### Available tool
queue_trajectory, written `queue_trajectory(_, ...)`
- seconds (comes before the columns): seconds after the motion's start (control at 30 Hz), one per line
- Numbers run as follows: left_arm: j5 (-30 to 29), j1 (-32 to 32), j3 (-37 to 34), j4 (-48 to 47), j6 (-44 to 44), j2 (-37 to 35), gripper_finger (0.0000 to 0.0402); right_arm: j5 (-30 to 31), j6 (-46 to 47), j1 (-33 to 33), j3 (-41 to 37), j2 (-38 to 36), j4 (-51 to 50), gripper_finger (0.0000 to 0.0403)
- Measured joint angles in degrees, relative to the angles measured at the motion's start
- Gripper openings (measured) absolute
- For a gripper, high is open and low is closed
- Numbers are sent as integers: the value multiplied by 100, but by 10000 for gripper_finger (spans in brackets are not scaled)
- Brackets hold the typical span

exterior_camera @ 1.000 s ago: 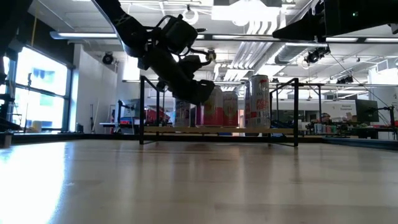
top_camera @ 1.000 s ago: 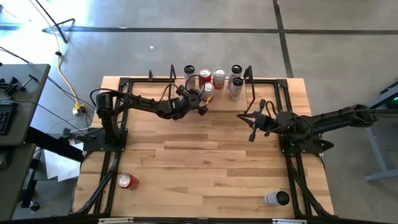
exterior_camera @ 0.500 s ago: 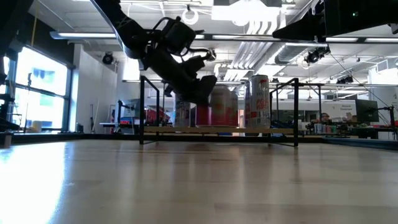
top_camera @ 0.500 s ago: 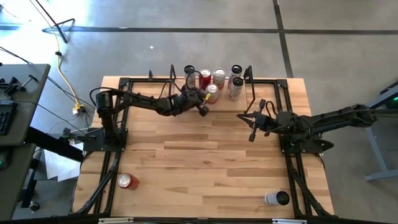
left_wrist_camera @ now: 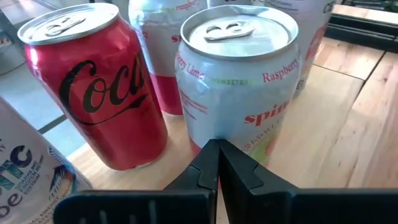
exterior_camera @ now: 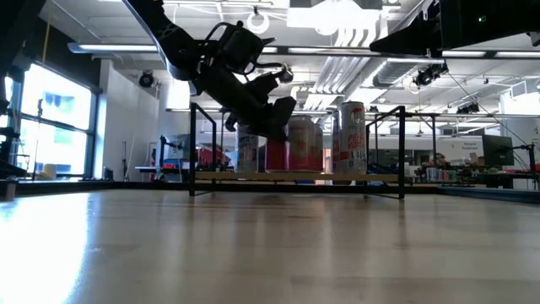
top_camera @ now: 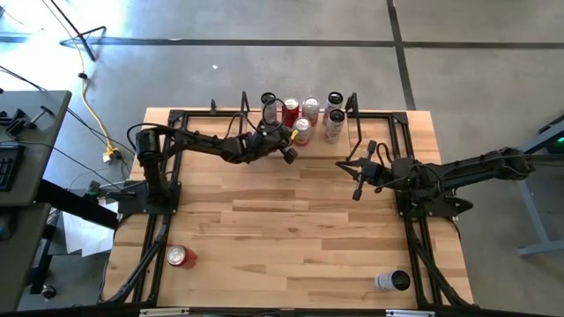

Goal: Place canned beverage on shelf
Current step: Put the pink and white soda can on the shelf aligned with the other pink and white soda can

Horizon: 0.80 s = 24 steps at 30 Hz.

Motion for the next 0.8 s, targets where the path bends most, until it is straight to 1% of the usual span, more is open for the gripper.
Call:
queue_trajectory(0.23,244,23,0,250,-54,0,0,-2,0,0,0,0,2,0)
queue_trajectory(0.8,344,31,0,658,-51,-2,0,-103,0,0,0,2,23,0)
